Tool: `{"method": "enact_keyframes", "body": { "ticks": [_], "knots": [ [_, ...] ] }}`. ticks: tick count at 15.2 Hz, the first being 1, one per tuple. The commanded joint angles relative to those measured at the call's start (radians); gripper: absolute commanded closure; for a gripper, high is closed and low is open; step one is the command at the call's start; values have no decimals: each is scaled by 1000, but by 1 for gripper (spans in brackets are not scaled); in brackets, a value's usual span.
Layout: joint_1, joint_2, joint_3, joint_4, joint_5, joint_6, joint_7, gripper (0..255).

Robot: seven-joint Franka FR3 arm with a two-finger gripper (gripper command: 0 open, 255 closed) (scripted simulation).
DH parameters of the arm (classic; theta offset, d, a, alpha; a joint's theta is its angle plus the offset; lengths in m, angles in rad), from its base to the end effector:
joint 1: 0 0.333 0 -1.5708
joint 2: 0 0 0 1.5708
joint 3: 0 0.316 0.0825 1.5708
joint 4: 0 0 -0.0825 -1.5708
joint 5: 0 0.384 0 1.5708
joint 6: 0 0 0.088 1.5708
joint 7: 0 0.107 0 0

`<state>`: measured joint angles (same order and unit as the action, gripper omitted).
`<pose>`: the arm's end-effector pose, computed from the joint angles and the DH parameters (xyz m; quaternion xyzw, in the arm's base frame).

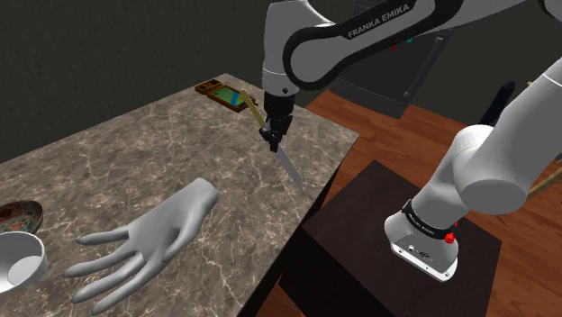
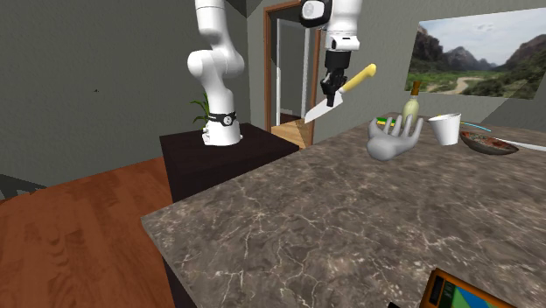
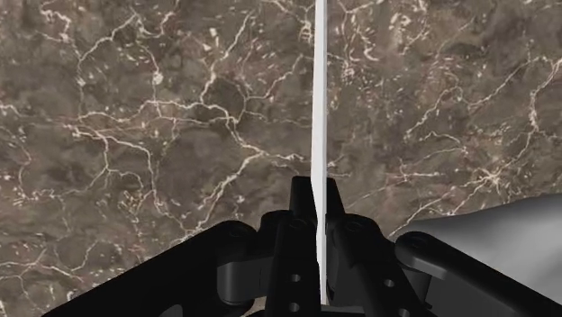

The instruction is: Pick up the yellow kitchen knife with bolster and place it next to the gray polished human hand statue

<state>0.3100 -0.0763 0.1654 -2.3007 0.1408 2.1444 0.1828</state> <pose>0.4352 0.2310 0.3724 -0.9924 -0.1048 0.0545 0.0355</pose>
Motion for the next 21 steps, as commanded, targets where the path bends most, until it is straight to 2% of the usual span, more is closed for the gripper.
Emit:
{"method": "enact_keyframes", "body": {
  "ticks": [1,21],
  "knots": [
    [8,11,10,-9,2,22,16,255],
    [14,206,13,-89,-9,295,6,255]
  ]
}}
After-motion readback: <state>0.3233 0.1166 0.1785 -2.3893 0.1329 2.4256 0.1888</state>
